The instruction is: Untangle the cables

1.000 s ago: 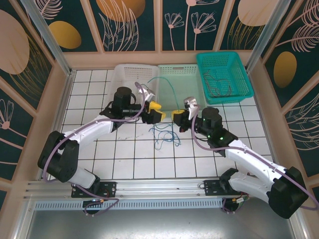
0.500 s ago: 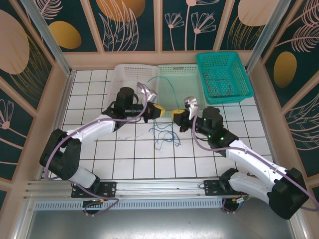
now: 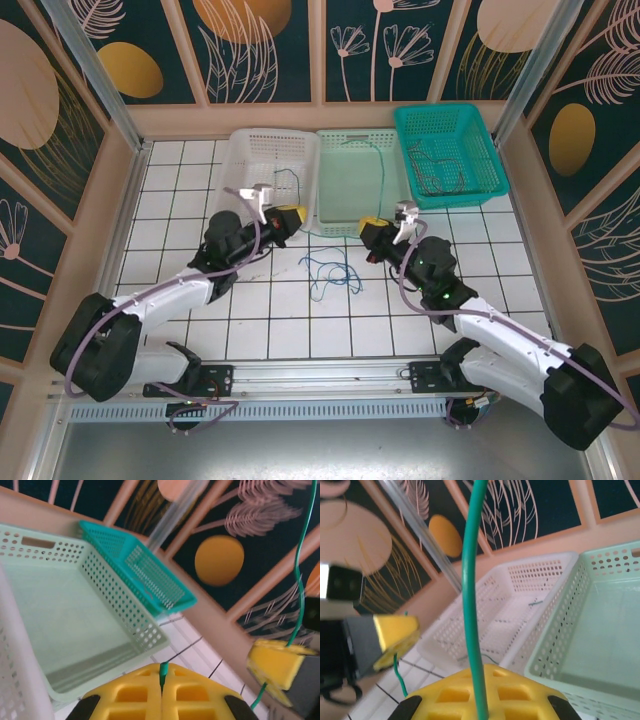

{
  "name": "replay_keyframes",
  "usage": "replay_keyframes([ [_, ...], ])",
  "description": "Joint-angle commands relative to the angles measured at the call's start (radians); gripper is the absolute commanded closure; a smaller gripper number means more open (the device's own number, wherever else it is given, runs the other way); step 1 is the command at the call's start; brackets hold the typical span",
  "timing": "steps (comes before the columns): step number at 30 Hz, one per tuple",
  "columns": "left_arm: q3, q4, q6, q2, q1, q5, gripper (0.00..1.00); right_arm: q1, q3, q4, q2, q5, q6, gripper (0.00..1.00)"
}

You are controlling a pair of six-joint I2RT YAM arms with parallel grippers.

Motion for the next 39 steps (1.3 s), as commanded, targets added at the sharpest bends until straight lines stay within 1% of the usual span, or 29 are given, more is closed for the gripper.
replay_keyframes([
  [1, -0.069, 0.236, -0.213, -0.039, 0.011, -0.187, 1.0, -0.008, -0.027, 0.241, 0.042, 0.134, 0.15, 1.0],
  [3, -0.113, 0.258, -0.247, -0.069, -0.006, -0.252, 1.0, -0.008, -0.022, 0.296, 0.075, 0.169, 0.218, 1.0],
  [5, -0.145, 0.269, -0.262, -0.097, -0.023, -0.29, 1.0, -0.009, -0.005, 0.326, 0.111, 0.178, 0.268, 1.0],
  [13, -0.204, 0.236, -0.276, -0.178, -0.049, -0.367, 1.0, 0.009, 0.058, 0.429, 0.24, 0.185, 0.346, 1.0],
  [15, -0.219, 0.233, -0.281, -0.185, -0.048, -0.368, 1.0, 0.009, 0.076, 0.431, 0.259, 0.185, 0.351, 1.0],
  [17, -0.232, 0.232, -0.282, -0.188, -0.051, -0.368, 1.0, 0.007, 0.114, 0.404, 0.288, 0.152, 0.347, 1.0],
  [18, -0.234, 0.225, -0.283, -0.19, -0.05, -0.369, 1.0, 0.005, 0.139, 0.38, 0.304, 0.129, 0.34, 1.0],
  [20, -0.232, 0.192, -0.269, -0.195, -0.049, -0.366, 1.0, 0.004, 0.222, 0.274, 0.348, 0.073, 0.312, 1.0],
  [21, -0.231, 0.175, -0.264, -0.201, -0.05, -0.369, 0.95, 0.004, 0.262, 0.223, 0.368, 0.051, 0.295, 1.0],
  [22, -0.233, 0.15, -0.253, -0.212, -0.05, -0.375, 0.89, 0.002, 0.309, 0.16, 0.395, 0.013, 0.272, 1.0],
  [24, -0.232, 0.078, -0.227, -0.252, -0.05, -0.409, 0.72, -0.003, 0.402, 0.058, 0.447, -0.035, 0.223, 1.0],
  [28, -0.222, -0.158, -0.136, -0.405, -0.05, -0.537, 0.4, -0.033, 0.536, -0.044, 0.541, -0.102, 0.155, 1.0],
  [29, -0.222, -0.215, -0.109, -0.453, -0.05, -0.572, 0.35, -0.05, 0.575, -0.069, 0.574, -0.13, 0.149, 1.0],
  [30, -0.222, -0.261, -0.09, -0.496, -0.05, -0.609, 0.32, -0.064, 0.615, -0.097, 0.61, -0.161, 0.144, 1.0],
  [33, -0.239, -0.371, -0.047, -0.634, -0.049, -0.703, 0.22, -0.097, 0.807, -0.276, 0.765, -0.292, 0.077, 1.0],
  [35, -0.256, -0.432, -0.04, -0.714, -0.049, -0.756, 0.15, -0.097, 0.975, -0.453, 0.892, -0.366, 0.004, 1.0],
  [37, -0.271, -0.474, -0.042, -0.768, -0.049, -0.789, 0.12, -0.096, 1.115, -0.59, 1.006, -0.436, -0.033, 1.0],
  [39, -0.286, -0.5, -0.048, -0.802, -0.051, -0.799, 0.09, -0.095, 1.207, -0.663, 1.095, -0.492, -0.054, 1.0],
])
